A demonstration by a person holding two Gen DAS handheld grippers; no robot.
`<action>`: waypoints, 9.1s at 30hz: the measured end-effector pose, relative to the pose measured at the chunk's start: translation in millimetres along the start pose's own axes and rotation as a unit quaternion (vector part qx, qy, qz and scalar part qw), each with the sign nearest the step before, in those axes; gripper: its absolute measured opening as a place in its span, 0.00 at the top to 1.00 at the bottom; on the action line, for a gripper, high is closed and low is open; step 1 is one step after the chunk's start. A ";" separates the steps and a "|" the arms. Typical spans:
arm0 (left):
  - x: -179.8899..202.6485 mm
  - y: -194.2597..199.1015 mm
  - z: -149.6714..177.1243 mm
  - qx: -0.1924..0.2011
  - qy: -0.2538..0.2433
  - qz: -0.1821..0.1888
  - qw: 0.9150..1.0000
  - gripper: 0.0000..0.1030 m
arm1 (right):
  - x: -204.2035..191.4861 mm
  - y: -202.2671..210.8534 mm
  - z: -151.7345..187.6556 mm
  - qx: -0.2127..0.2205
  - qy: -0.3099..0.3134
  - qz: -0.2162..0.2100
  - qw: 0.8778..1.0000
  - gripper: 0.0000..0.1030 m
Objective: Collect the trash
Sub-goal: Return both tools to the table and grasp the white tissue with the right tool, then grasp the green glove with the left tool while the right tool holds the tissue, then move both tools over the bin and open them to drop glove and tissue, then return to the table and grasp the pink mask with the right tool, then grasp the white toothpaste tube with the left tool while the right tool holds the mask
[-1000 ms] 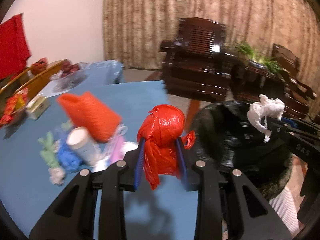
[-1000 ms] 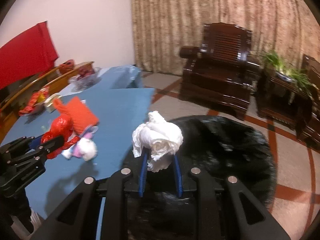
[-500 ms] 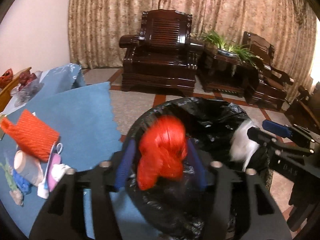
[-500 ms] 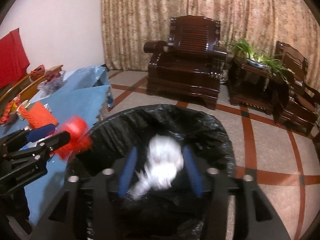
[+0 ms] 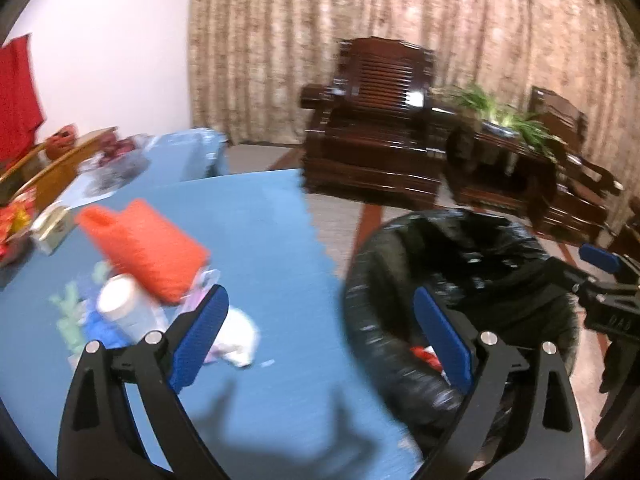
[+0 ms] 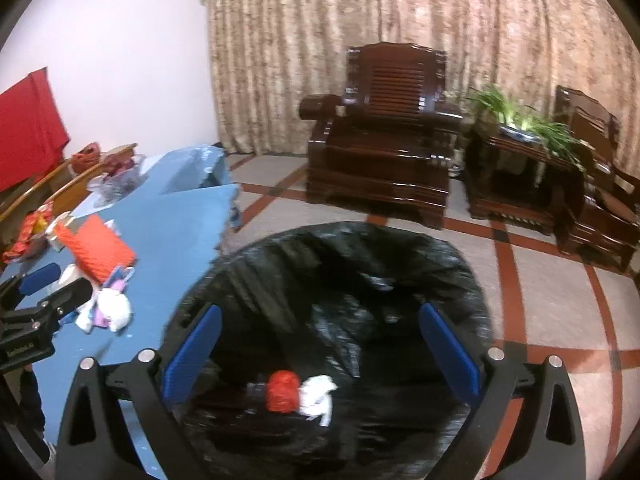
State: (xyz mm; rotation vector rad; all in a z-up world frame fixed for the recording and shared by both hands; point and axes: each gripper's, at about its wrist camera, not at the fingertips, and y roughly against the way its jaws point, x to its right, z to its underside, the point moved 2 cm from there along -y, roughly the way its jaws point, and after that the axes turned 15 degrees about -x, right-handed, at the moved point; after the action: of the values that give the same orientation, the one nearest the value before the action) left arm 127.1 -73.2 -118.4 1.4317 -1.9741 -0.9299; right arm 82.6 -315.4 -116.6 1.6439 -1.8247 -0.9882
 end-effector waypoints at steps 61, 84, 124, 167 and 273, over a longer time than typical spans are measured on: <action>-254.3 -48.1 82.7 -0.102 0.226 -0.099 0.964 0.69 | -260.4 -150.3 10.1 -0.123 0.208 -0.146 0.959 0.63; -204.6 49.6 58.9 -0.004 0.202 -0.086 0.976 0.70 | -237.5 -71.6 -11.7 -0.064 0.185 -0.177 0.965 0.63; 10.6 69.3 -35.6 0.070 0.001 0.102 0.992 0.71 | -49.5 34.1 -48.6 0.043 0.071 -0.079 0.993 0.63; -71.0 23.6 2.2 0.021 0.058 -0.016 0.998 0.09 | -56.5 -10.5 -29.1 0.012 0.047 -0.054 0.997 0.06; -103.7 -42.5 25.3 -0.070 0.088 0.003 0.994 0.69 | -186.3 -93.0 -14.3 -0.095 0.147 -0.171 0.970 0.89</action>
State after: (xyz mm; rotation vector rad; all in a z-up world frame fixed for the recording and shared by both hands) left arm 164.7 22.7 -169.5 1.3789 -1.7491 -0.8893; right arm 180.8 -136.5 -159.8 1.9036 -1.2407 -0.9613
